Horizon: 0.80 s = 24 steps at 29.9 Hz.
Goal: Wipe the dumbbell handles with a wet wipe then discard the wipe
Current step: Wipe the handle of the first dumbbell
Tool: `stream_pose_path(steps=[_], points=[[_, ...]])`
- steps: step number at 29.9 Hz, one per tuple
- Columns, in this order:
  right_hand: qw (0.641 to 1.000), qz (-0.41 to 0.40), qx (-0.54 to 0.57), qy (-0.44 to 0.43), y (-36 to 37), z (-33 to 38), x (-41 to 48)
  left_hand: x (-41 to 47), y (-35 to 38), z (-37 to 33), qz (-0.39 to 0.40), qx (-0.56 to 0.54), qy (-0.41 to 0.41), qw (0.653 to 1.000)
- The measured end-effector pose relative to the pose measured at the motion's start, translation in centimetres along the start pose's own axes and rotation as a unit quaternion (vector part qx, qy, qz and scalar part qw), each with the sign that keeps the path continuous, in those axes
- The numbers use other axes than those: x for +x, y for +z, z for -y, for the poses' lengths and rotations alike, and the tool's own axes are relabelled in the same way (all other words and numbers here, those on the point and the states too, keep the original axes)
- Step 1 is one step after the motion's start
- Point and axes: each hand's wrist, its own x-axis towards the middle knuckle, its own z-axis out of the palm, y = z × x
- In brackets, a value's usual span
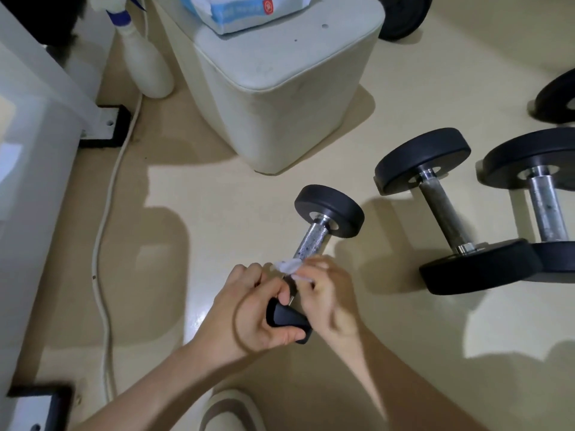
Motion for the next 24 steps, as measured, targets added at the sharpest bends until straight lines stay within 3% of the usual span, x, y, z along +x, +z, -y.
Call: stream_pose_path(steps=[3,5,9,11,14,17,19,22,24], points=[[0.993,-0.058,0.042,0.089,-1.1,-1.2,3.2,-0.3,-0.4,0.0,-0.001,0.003,0.003,1.0],[0.992,-0.086,0.012,0.095,-1.0,-0.9,3.2,-0.3,-0.5,-0.2,-0.018,-0.024,-0.012,0.999],[0.999,0.042,-0.003,-0.034,-0.3,-0.4,0.4,0.0,-0.3,-0.4,-0.055,-0.052,-0.047,0.996],[0.999,-0.025,0.033,-0.028,-0.9,-1.6,3.0,-0.1,-0.3,-0.4,-0.054,-0.052,-0.052,0.996],[0.996,-0.084,-0.027,0.016,-1.0,-1.5,4.4,-0.2,-0.3,-0.5,-0.049,-0.083,-0.069,0.993],[0.993,0.013,-0.047,-0.111,0.2,-1.0,0.8,-0.4,-0.2,-0.8,-0.041,-0.088,-0.051,0.994],[0.997,0.047,-0.035,-0.051,-1.1,-1.3,1.2,-0.6,-0.3,-0.9,-0.019,-0.046,-0.007,0.999],[0.993,-0.064,-0.043,0.092,-2.1,-2.6,3.7,-0.7,-0.1,-1.2,0.029,-0.015,0.056,0.998],[0.993,-0.059,-0.007,0.105,-1.4,-2.4,2.1,-0.4,0.5,-1.8,0.043,-0.003,0.094,0.995]])
